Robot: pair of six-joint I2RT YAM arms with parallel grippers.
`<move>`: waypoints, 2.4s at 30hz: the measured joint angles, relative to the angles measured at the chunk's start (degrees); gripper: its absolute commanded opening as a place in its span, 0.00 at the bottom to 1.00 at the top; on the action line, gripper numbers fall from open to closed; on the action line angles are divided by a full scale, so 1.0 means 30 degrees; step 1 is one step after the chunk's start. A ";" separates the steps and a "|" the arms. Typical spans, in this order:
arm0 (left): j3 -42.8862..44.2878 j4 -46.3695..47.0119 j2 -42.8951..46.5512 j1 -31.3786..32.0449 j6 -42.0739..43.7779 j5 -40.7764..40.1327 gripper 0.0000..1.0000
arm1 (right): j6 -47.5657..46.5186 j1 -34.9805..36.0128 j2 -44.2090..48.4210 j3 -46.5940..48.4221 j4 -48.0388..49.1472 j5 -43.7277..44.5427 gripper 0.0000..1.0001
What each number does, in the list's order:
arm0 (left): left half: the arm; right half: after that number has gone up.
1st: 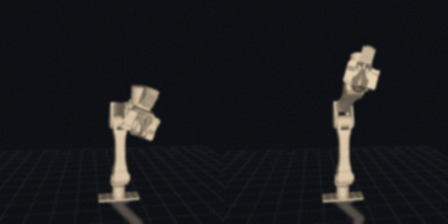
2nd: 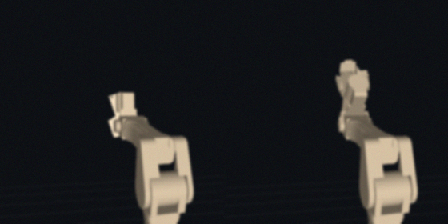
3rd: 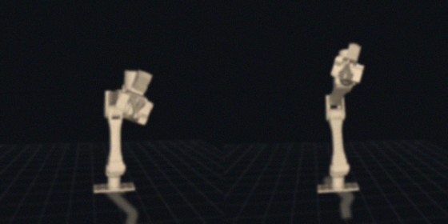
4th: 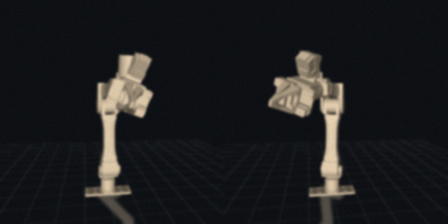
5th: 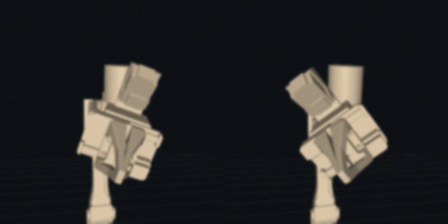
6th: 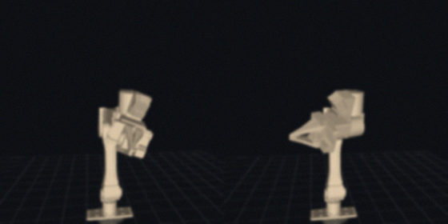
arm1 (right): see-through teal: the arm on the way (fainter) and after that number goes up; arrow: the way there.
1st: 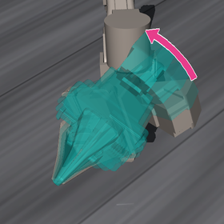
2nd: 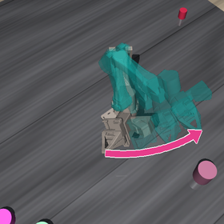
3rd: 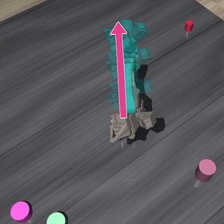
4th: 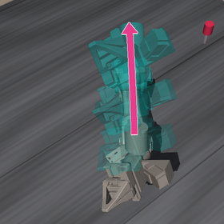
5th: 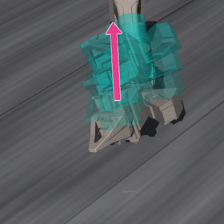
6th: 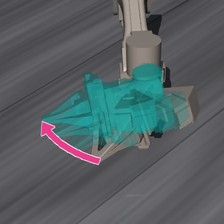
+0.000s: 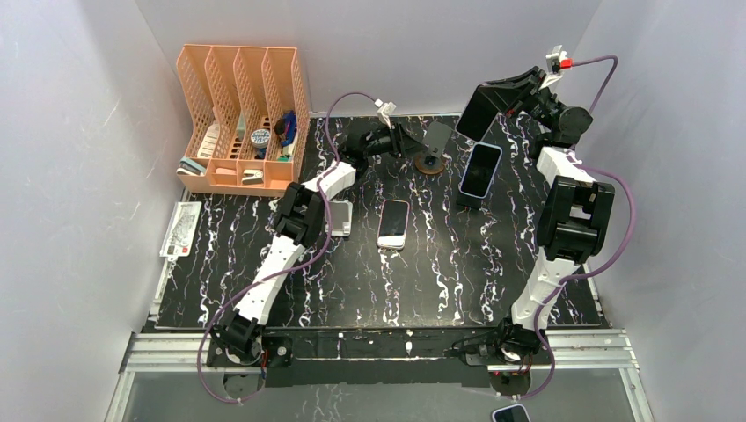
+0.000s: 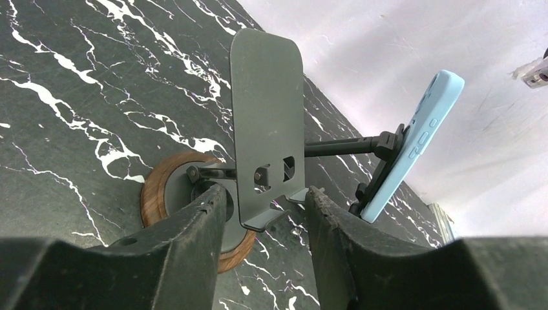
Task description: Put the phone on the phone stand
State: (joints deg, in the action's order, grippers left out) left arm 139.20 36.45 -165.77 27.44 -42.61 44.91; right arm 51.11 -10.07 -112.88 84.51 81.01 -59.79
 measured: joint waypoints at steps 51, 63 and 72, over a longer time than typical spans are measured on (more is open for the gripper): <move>-1.1883 0.8597 0.7701 0.0036 -0.4605 0.0044 0.09 | 0.0488 0.0000 0.0044 -0.1246 0.0495 0.0015 0.01; -1.7558 1.0010 1.0586 0.0153 -0.4663 -0.1107 0.06 | 0.0321 -0.0007 0.1945 -0.1355 0.0466 0.0211 0.01; -2.0159 1.2473 1.1526 0.1596 -0.6091 -0.2645 0.05 | -0.0896 -0.0189 0.4342 -0.1778 -0.0539 0.0627 0.01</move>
State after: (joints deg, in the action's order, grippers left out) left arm 78.72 73.87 -131.20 32.23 -60.88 36.97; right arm 48.42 -10.63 -99.85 79.18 79.40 -57.91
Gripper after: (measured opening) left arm 0.202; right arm 0.231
